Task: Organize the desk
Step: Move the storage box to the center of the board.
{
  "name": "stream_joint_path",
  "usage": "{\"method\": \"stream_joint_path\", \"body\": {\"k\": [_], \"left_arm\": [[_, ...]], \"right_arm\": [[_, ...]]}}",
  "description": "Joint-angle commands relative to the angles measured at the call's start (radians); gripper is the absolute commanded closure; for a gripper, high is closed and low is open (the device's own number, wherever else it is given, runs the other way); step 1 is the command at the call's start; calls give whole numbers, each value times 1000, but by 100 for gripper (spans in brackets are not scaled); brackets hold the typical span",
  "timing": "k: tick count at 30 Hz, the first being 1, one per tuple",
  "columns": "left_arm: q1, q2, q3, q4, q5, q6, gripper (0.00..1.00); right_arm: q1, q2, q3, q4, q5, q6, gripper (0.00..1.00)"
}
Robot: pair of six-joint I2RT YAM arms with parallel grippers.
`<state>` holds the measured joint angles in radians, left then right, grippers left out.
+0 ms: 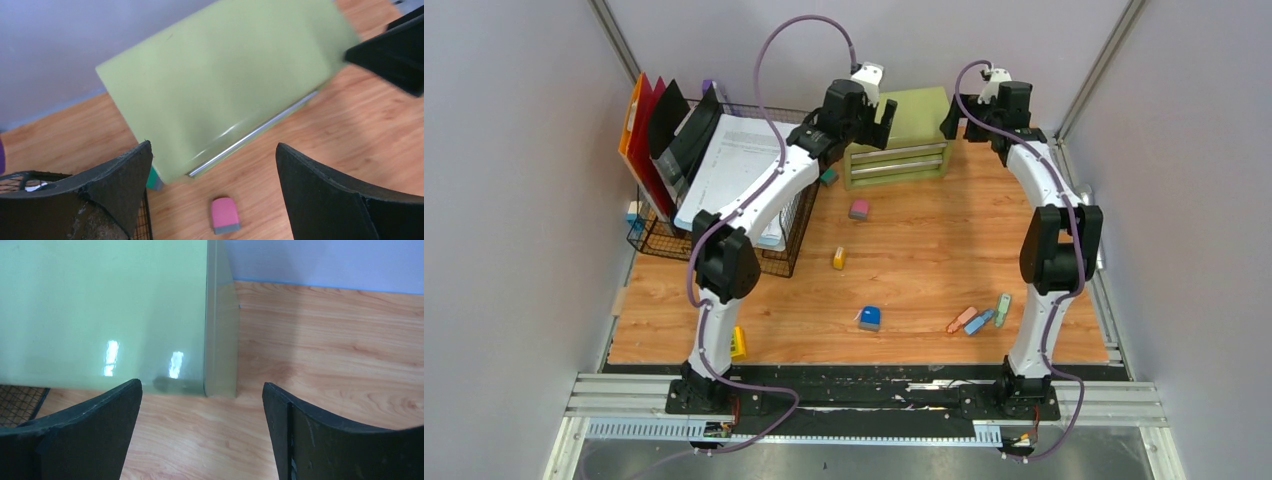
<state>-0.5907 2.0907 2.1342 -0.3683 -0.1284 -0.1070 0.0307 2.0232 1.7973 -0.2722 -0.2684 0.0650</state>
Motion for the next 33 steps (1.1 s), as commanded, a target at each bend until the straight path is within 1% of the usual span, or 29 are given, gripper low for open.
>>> {"method": "stream_joint_path", "body": {"k": [1,8,14,20,25,28,32,33], "left_arm": [[9,59,41,49,-151,-28,0],[13,94,41,63,-224,-28,0],[41,102,23,48,-224,-75,0],[103,138,35,-13,-70,-187,0],[107,145,4,8,22,-211,0],[106,156,2,12,43,-232,0],[106,190,20,15,84,-256,0],[106,202,30,16,123,-268,0]], "right_arm": [[-6,75,122,54,-92,78,8],[-7,165,209,53,-158,104,7],[-8,226,254,53,-262,150,8],[-8,271,268,55,-320,184,9],[-8,259,218,61,-350,212,12],[-5,241,178,71,-366,227,13],[-2,215,133,73,-382,232,17],[0,205,120,73,-386,234,18]]}}
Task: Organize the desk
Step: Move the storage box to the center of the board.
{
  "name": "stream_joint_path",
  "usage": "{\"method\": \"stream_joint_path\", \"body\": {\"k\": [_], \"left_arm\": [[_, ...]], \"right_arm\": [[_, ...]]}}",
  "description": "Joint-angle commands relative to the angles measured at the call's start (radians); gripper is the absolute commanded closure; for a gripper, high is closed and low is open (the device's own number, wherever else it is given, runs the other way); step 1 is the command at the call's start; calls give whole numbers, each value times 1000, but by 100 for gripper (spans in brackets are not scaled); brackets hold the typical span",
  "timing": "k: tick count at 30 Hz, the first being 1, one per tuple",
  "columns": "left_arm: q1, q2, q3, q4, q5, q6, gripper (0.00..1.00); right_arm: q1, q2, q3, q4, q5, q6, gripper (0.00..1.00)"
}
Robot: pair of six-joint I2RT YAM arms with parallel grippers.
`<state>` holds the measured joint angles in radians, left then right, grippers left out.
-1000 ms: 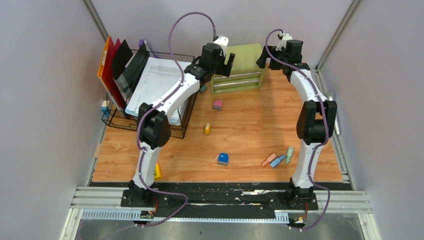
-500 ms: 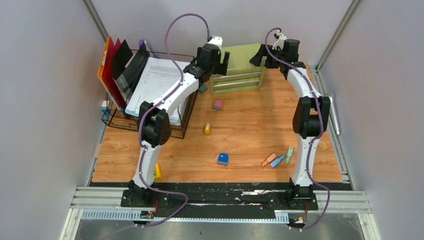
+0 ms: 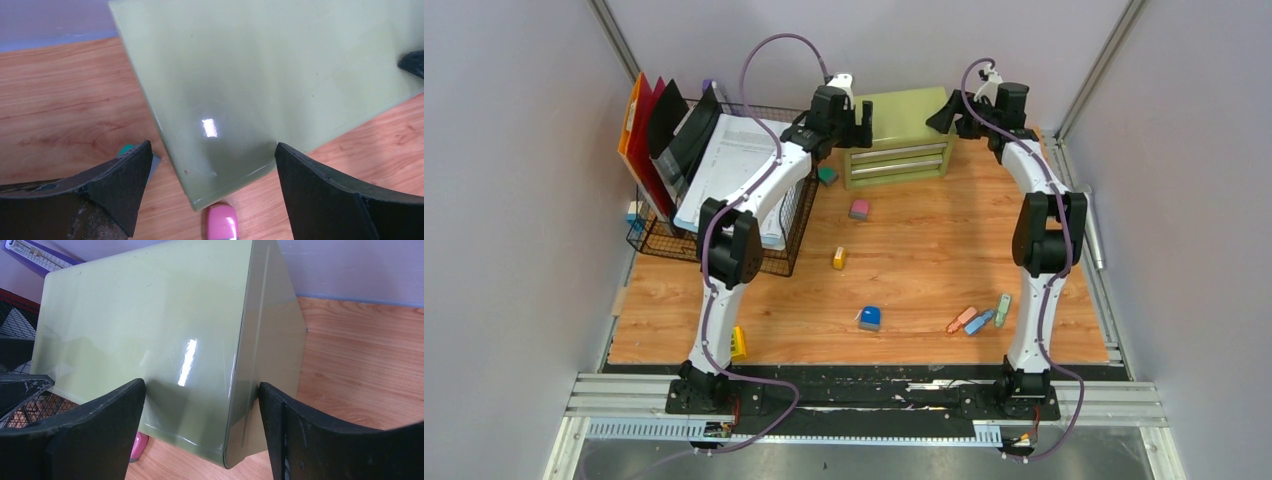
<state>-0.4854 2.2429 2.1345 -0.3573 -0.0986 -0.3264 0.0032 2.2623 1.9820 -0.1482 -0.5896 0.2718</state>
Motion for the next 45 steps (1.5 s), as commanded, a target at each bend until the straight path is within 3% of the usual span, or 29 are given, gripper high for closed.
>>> {"method": "stream_joint_path", "body": {"k": [1,8,14,31,40,45], "left_arm": [[0,57,35,6,116,-54,0],[-36,123,94,-20,268,-72,2],[-91,117,73,-15,311,-67,4],[-311,-9,-127,-18,362,-116,7],[-451,-34,-128,-81,339,-138,6],[-505,-25,-85,-128,327,-149,5]], "right_arm": [[27,-44,-77,-50,-67,31,20],[39,-137,-202,-15,-137,81,39],[79,-223,-323,16,-166,78,46],[61,-606,-693,22,-52,-55,46],[-53,-747,-794,-39,-50,-119,44],[-111,-733,-748,-124,-70,-183,41]]}}
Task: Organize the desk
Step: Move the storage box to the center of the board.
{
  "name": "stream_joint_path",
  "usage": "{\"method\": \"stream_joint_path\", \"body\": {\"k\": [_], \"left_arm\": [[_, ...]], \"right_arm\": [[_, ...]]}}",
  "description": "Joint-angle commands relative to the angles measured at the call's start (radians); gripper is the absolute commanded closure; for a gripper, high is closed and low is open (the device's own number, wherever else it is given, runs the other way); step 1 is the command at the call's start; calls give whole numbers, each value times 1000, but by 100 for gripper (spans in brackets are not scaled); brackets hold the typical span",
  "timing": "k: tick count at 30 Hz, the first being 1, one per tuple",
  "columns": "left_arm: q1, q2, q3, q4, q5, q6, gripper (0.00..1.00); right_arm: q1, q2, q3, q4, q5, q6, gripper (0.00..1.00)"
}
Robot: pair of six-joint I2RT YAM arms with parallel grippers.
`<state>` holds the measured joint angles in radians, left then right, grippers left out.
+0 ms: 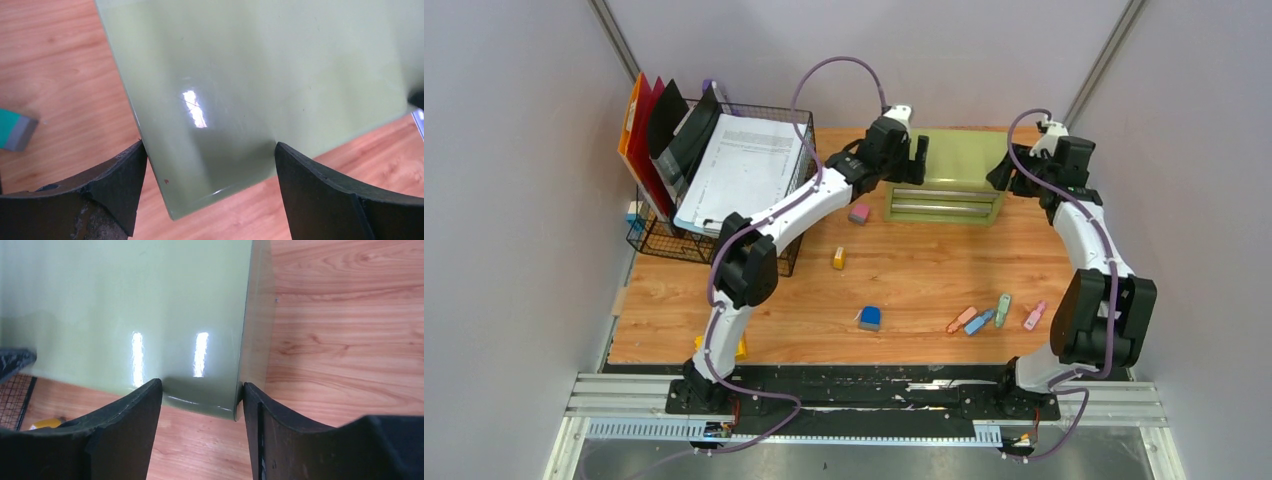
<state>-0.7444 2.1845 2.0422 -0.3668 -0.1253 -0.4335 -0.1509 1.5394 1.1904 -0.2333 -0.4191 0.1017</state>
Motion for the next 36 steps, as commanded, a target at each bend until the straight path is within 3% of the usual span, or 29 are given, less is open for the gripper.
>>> {"method": "stream_joint_path", "body": {"k": [1,8,14,21,25,30,36], "left_arm": [[-250,33,9,-129,352,-43,5],[-279,4,-12,-154,343,-53,3],[-281,-71,-57,-156,302,-19,0],[-245,-195,-106,-164,173,119,0],[-179,-261,-118,-175,187,173,0],[-87,-320,-96,-189,213,268,0],[22,-253,51,-192,258,313,0]], "right_arm": [[39,2,63,-55,-247,-23,40],[35,155,243,-178,-314,-84,38],[27,257,405,-232,-288,-130,31],[-10,203,462,-250,-164,-160,16],[-38,106,407,-246,-131,-125,11],[-48,-37,218,-189,-110,-37,12],[-48,-141,-24,-63,-227,101,18]]}}
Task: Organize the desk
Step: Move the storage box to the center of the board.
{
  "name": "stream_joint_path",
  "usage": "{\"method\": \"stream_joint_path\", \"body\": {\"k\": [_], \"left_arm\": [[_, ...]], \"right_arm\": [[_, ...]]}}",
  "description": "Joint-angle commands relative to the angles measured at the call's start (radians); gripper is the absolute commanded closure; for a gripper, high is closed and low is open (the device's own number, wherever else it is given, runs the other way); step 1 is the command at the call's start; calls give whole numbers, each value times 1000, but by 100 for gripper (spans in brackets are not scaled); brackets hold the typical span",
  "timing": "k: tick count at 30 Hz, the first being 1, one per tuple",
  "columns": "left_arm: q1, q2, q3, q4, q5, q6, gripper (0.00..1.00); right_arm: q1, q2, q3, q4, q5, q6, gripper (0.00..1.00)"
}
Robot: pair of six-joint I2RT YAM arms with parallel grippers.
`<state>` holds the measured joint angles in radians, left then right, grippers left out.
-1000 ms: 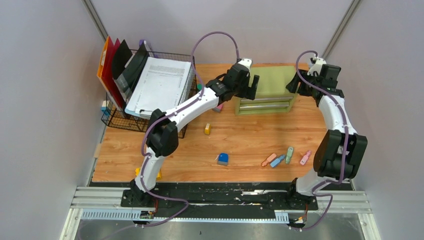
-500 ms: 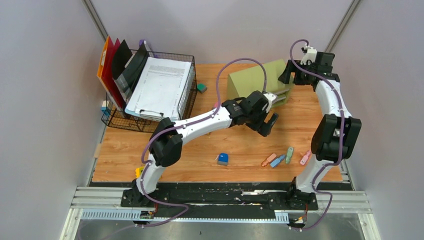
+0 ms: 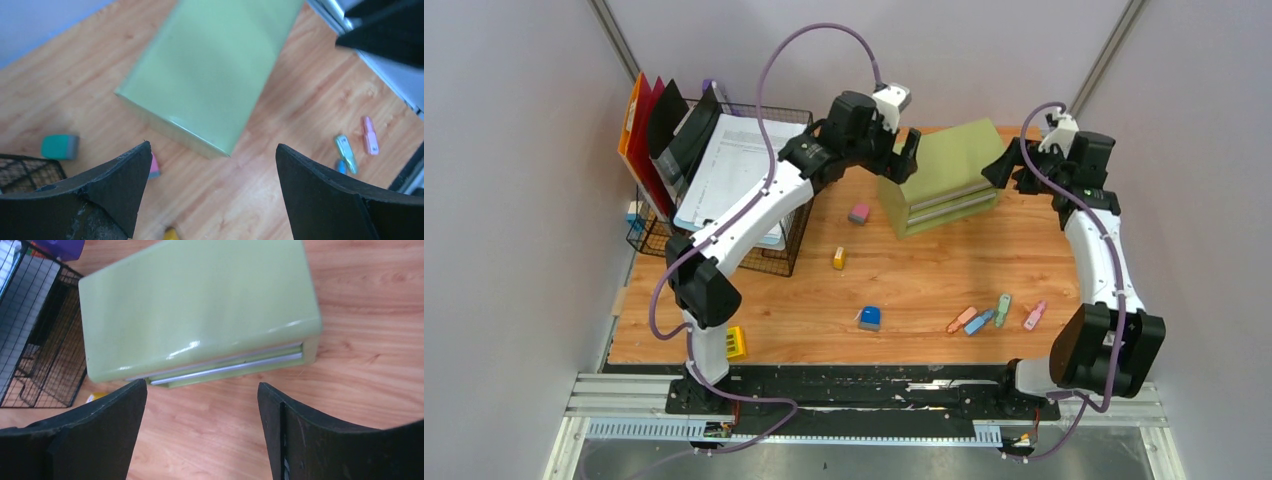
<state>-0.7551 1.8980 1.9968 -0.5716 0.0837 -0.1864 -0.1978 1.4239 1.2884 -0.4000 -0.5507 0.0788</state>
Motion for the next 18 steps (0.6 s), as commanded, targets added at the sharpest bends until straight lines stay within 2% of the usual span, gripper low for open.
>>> {"method": "stream_joint_path", "body": {"k": [1,6,10,15,18], "left_arm": [[54,47,112,23,52,67,0],[119,170,185,138,112,32,0],[175,273,230,241,184,-68,0],[193,411,321,312,286,-191,0],[195,455,327,343,329,-273,0]], "right_arm": [[-1,-30,-157,124,-127,142,20],[0,-3,-302,213,-226,203,26],[0,31,-379,334,-275,261,28],[0,67,-441,532,-302,343,33],[1,99,-468,644,-327,414,35]]}}
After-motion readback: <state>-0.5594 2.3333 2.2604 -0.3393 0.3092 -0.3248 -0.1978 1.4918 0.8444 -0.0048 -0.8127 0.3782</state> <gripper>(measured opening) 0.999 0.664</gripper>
